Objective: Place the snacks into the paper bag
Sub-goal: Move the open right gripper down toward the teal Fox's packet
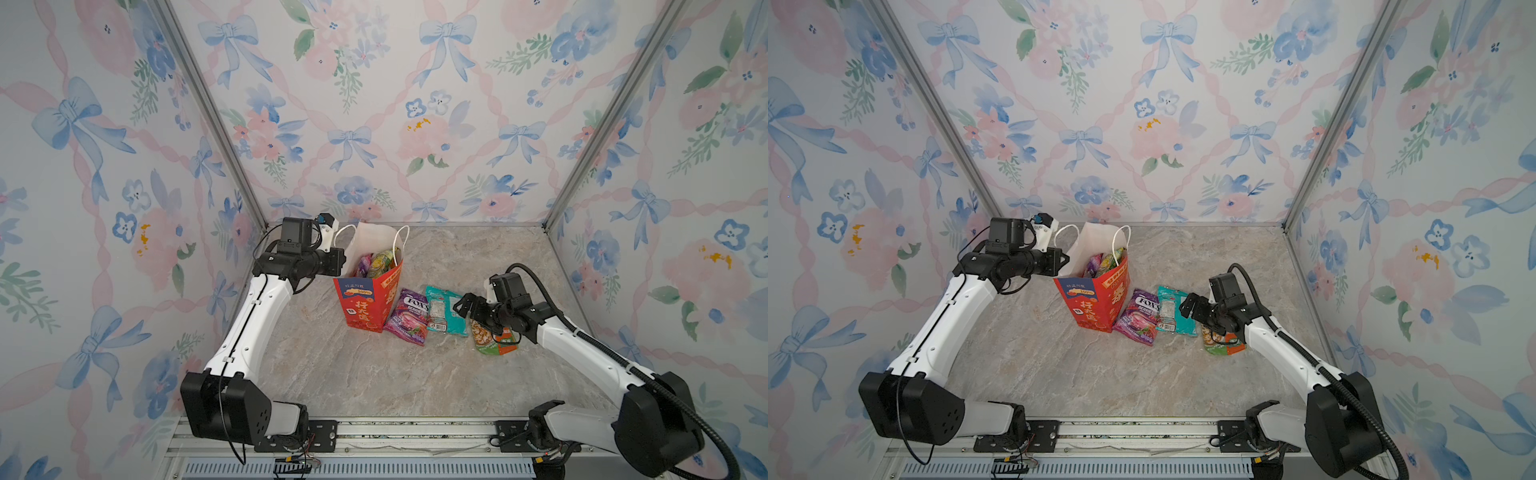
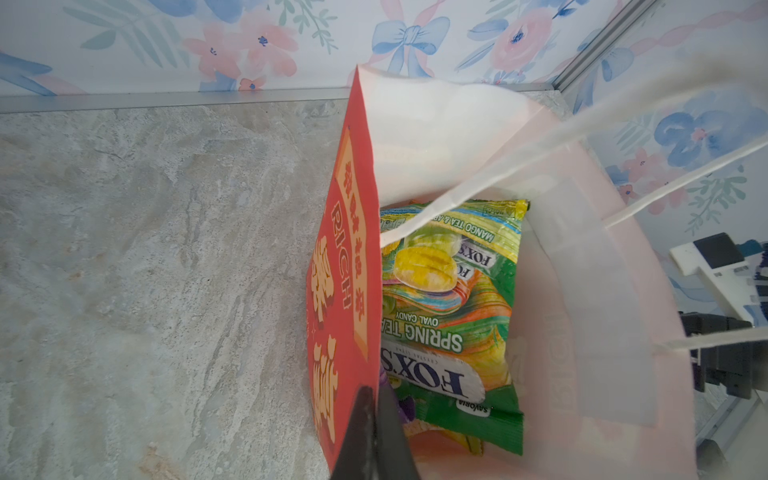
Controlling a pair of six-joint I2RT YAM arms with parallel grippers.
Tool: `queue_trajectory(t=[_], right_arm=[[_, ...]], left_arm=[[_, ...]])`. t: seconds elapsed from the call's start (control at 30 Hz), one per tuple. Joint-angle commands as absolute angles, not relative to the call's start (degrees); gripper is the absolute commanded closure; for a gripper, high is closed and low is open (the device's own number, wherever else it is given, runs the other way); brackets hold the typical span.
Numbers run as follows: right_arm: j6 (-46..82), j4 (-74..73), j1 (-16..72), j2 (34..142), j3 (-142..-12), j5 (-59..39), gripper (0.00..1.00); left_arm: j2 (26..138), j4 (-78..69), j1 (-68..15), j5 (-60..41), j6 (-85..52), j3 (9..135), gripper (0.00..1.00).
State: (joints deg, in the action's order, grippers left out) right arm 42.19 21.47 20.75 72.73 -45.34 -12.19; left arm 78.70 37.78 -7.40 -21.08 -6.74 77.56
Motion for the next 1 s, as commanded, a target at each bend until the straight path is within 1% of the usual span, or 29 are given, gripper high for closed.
queue_trajectory(t=[0.0,0.47,0.77,0.97], right_arm=[[40.3,18.1,20.0,75.8,-45.0,-14.6,0.02],[37.0,14.0,19.8,90.1,-51.3,-16.1,0.01],[36.1,13.2,19.8,93.8,-52.8,-15.6,0.01],[36.1,11.3,20.3,96.1,-54.0,-18.6,0.01]], left_arm=[[77.8,38.7,-6.9,-21.8,-7.8,76.9,1.00],[78.1,38.7,-6.9,-21.2,-7.7,77.0,1.00],[78.1,38.7,-6.9,-20.7,-7.6,77.1,1.00],[77.9,38.7,-6.9,-20.7,-7.7,77.1,1.00]])
